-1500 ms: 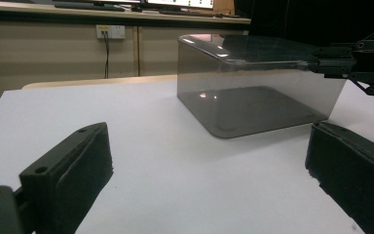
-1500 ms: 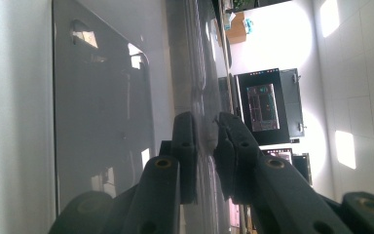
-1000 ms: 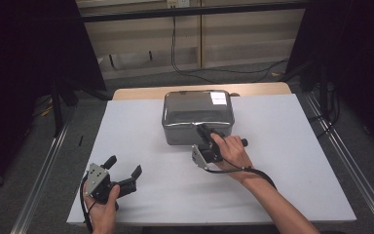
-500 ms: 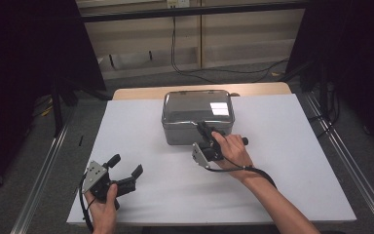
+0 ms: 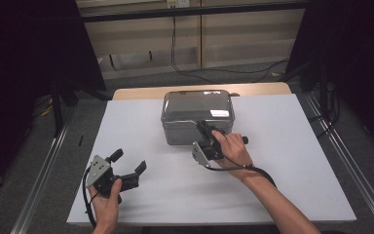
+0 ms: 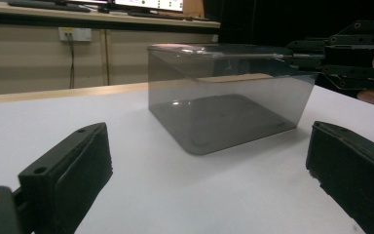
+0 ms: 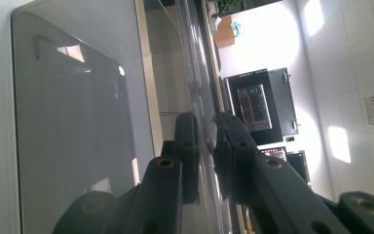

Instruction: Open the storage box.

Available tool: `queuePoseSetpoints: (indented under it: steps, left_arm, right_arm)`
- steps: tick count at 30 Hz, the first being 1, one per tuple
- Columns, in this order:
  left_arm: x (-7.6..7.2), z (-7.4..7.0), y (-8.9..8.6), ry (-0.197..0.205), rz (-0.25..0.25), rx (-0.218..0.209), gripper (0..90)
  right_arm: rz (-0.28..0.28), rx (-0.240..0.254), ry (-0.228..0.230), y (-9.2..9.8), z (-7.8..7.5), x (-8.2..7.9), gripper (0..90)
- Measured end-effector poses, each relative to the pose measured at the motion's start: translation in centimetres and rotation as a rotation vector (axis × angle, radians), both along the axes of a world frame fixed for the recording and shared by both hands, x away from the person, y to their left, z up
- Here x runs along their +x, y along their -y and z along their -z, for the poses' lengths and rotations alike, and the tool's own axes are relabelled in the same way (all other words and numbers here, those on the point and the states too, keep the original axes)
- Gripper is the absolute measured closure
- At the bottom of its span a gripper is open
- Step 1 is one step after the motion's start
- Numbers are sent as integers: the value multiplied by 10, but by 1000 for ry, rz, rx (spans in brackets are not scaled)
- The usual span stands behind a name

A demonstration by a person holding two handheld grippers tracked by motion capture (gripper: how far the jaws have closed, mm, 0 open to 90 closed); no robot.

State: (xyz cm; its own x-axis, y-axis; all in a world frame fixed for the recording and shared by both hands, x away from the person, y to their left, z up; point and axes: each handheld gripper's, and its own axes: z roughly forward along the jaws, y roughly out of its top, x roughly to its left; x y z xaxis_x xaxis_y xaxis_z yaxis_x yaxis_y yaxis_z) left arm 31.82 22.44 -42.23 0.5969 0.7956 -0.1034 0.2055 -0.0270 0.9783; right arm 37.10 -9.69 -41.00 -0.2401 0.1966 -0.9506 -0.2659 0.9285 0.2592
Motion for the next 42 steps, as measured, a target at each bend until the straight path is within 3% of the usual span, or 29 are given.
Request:
queuePoseSetpoints:
  steps: [6,9,12,15,17,20,22,27,33,42]
  left_arm:
    - [14,-7,6,32,14,20,13]
    - [21,-11,11,45,16,10,13]
    - [29,-13,16,54,45,16,14]
    - [34,-13,22,56,69,25,13]
    - [38,-11,24,39,82,8,13]
    - [44,-10,25,51,87,19,12]
    - [49,-10,27,44,87,1,15]
    - [61,-11,32,55,94,29,18]
    - [73,-12,39,56,124,32,33]
    - [88,-14,48,57,123,44,28]
  right_arm:
    - [-9,2,4,0,-2,1,794]
    - [-7,6,3,0,-2,1,795]
    - [-7,5,6,-1,-4,2,796]
    - [-5,13,6,0,-6,2,797]
    - [-7,14,10,0,-6,2,797]
    - [-8,12,10,0,-6,2,798]
    - [-9,12,10,0,-7,3,797]
    - [-12,14,11,0,-8,3,798]
    - [-8,18,12,0,-10,3,801]
    - [-8,17,14,0,-13,4,803]
